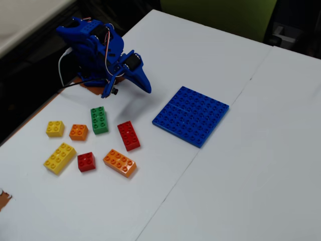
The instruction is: Pick up the 2x4 orange block and go up the 8x8 blue block.
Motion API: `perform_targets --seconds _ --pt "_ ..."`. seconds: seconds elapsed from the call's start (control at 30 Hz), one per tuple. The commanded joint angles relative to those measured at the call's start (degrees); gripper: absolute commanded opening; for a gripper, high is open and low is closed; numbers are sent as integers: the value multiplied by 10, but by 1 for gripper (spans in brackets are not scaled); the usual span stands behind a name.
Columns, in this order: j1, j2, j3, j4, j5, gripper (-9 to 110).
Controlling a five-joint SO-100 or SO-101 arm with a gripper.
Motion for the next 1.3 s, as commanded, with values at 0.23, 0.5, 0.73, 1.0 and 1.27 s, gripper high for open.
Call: perform_targets --seconds 0.23,0.5,0.73,1.0,1.27 --pt "1 25 4 -10 0 0" --pt "1 25 5 -11 -4 0" --pt "6 25 2 -113 -200 0" --pt "7 25 -17 -79 -658 1" --pt "31 -44 -111 40 -931 5"
